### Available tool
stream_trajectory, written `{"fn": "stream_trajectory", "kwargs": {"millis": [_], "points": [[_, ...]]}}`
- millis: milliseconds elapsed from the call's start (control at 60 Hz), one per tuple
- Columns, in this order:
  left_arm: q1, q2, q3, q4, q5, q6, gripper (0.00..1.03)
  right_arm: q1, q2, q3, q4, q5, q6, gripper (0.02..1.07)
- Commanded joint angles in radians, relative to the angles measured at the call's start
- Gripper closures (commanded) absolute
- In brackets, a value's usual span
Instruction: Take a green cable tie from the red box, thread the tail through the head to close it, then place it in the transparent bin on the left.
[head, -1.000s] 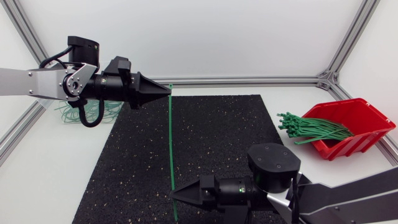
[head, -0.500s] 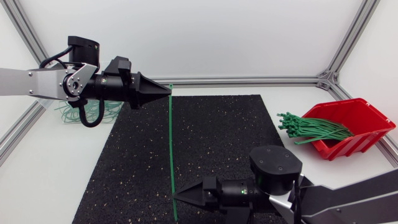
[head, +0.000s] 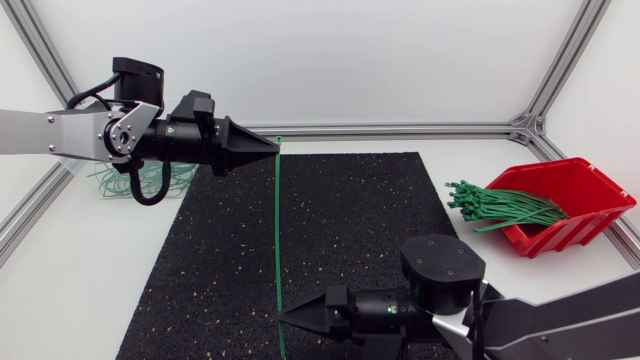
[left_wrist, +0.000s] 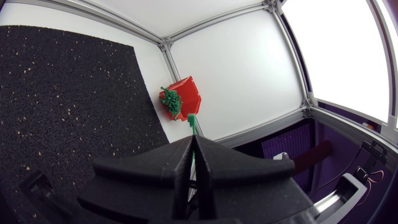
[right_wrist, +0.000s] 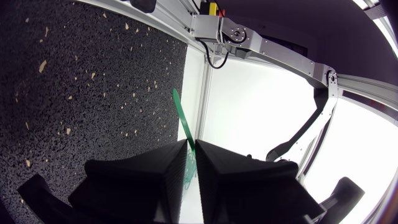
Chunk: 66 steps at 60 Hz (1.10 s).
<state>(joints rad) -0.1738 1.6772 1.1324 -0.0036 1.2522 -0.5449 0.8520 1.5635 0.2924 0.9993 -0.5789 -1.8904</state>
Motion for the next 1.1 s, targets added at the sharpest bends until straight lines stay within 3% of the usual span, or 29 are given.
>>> {"fn": "stream_trajectory", "kwargs": {"millis": [0, 517, 583, 700, 1083], "points": [[-0.01, -0.019, -0.019, -0.004, 0.012, 0.016, 0.99, 0.01, -0.002, -0.004, 0.015, 0.004, -0.024, 0.9], [-0.021, -0.019, -0.019, -0.007, 0.01, 0.016, 0.99, 0.03, 0.035, 0.007, 0.015, 0.021, -0.024, 0.95], [-0.021, -0.019, -0.02, -0.007, 0.01, 0.016, 0.99, 0.033, 0.038, 0.01, 0.015, 0.027, -0.024, 0.93], [-0.021, -0.019, -0.022, -0.007, 0.01, 0.016, 0.99, 0.038, 0.036, 0.014, 0.015, 0.034, -0.019, 0.79], [-0.024, -0.024, -0.025, -0.009, 0.012, 0.016, 0.99, 0.051, 0.047, 0.034, 0.015, 0.045, -0.019, 0.79]]}}
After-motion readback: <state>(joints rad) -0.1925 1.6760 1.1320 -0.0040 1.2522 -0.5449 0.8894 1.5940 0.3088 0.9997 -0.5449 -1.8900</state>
